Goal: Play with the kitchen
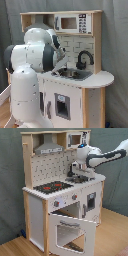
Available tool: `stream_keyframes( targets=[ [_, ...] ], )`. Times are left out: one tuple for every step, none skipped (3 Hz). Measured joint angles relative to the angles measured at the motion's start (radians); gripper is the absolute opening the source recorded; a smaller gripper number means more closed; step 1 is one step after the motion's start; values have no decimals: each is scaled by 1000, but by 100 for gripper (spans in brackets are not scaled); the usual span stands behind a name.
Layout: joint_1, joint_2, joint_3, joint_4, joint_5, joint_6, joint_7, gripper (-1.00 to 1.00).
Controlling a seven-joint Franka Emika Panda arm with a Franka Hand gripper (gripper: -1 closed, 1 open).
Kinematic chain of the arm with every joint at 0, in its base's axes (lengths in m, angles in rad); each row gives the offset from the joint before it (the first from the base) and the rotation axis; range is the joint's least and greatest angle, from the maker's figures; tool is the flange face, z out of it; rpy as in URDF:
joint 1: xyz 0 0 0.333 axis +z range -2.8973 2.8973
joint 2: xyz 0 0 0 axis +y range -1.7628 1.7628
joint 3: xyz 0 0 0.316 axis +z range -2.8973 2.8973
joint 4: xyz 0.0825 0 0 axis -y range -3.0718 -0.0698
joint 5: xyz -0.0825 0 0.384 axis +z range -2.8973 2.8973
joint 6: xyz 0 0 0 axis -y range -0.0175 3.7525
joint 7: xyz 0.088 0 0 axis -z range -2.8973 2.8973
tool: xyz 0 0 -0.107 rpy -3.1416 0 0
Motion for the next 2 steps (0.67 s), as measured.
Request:
stream_keyframes(
  targets=[
    [0,37,56,34,5,-66,31,100],
    [0,80,111,49,5,-123,74,100]
  ],
)
